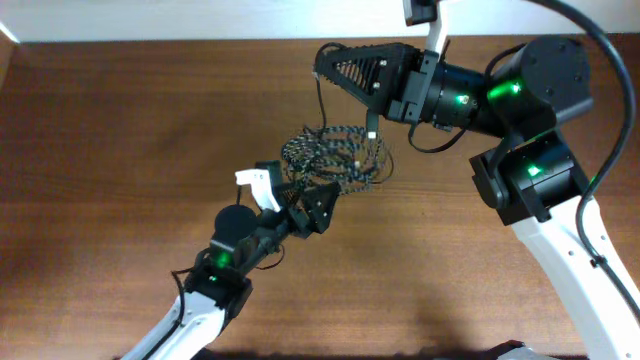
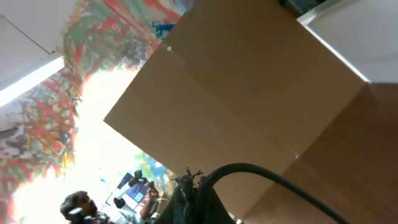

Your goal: Untangle cables

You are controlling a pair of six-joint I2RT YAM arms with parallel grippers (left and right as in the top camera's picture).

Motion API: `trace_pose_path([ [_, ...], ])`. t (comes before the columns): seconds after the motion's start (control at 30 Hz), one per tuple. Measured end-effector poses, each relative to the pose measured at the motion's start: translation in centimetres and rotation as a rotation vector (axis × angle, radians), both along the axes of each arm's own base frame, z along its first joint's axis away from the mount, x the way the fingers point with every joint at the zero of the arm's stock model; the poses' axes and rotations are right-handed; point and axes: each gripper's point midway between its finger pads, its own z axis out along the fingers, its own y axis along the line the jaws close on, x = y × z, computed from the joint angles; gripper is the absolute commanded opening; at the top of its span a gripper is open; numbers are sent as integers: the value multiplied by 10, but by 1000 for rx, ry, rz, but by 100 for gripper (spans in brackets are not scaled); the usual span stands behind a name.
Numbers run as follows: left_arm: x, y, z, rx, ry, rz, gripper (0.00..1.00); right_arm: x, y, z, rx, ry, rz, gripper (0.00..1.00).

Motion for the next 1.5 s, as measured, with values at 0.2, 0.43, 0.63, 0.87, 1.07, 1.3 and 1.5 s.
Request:
trace_pose_path([
  [0.2,18,-1,-17,-25,20,50,99,-2,0,0,4,34,19,4],
  [0.43,29,5,21,-205,-41,143,2,-7,1,-1,-4,30,48,4],
  [0.63,4,-31,-6,-151,70,43,0,-9,2,-3,-11,31,60,4],
  [0.87,5,70,-18,6,152,126,0,70,-30,-86,-383,-58,-453,4],
  [1.07,-58,164,18,19,97,383,0,143,-210,-136,-708,68,-1059,5],
  [1.3,-63,179,14,32,103,457,0,121,-416,-151,-708,352,-1560,62],
  [1.5,-63,177,15,31,98,445,0,136,-326,-144,-520,321,-1174,70],
])
